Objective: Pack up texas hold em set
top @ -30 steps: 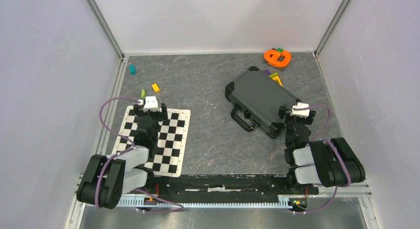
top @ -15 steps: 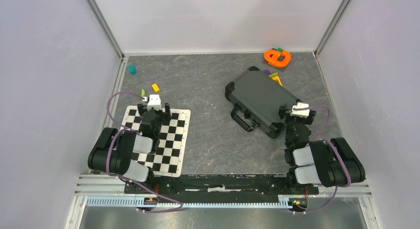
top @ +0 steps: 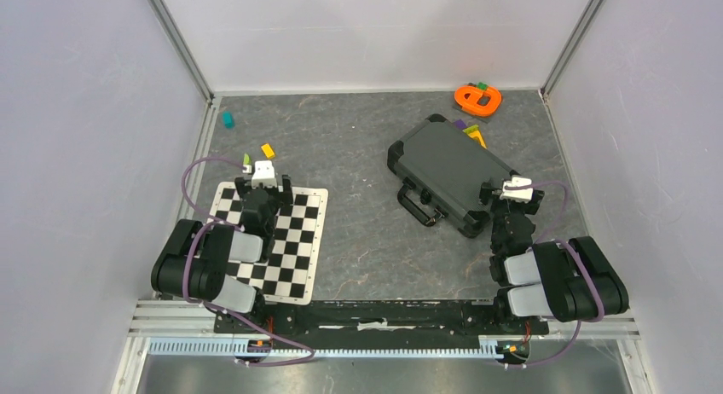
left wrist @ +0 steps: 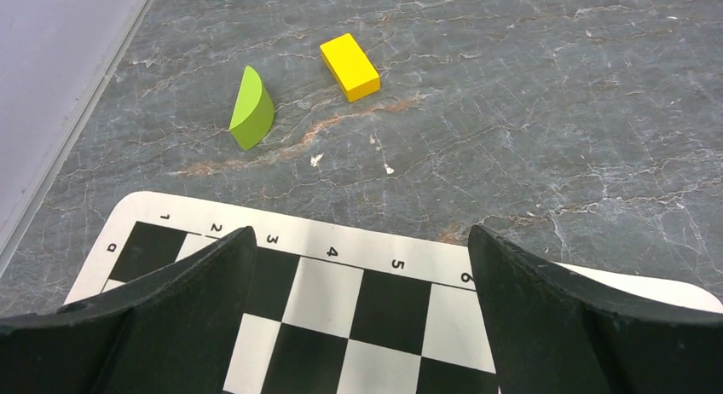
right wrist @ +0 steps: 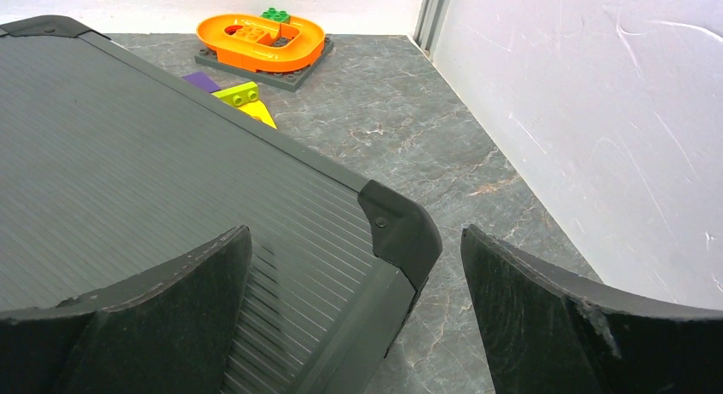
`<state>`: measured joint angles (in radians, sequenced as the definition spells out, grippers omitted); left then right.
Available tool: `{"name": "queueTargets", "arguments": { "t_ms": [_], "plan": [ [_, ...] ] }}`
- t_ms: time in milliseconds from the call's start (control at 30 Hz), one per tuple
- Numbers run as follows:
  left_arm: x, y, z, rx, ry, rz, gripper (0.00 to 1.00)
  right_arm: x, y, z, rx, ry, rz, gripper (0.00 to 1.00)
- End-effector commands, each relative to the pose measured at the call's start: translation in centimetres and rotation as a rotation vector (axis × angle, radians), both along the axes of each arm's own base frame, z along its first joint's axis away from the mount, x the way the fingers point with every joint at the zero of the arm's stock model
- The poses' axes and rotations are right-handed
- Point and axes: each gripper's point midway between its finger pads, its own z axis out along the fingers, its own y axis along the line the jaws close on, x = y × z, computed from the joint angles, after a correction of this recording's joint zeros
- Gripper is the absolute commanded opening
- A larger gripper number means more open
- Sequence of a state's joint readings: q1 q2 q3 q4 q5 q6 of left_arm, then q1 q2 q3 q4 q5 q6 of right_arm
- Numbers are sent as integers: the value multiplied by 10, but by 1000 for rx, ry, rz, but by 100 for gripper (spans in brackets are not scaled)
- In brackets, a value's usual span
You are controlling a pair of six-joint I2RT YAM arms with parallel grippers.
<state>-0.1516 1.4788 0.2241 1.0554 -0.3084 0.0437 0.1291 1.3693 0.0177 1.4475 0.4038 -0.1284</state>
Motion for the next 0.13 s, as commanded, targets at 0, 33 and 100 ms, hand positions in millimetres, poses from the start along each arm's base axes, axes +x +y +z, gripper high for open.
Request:
{"name": "queueTargets", "arguments": {
  "t_ms": [0, 33, 100],
  "plan": [
    [13, 1, 20, -38, -70, 16, 100, -32, -7, -41, -44, 133, -15, 98],
    [13, 1, 19, -39, -67, 15, 100, -32, -8, -41, -44, 134, -16, 98],
    [12, 2, 20, -40, -74, 18, 100, -32, -7, -41, -44, 133, -15, 98]
  ]
}}
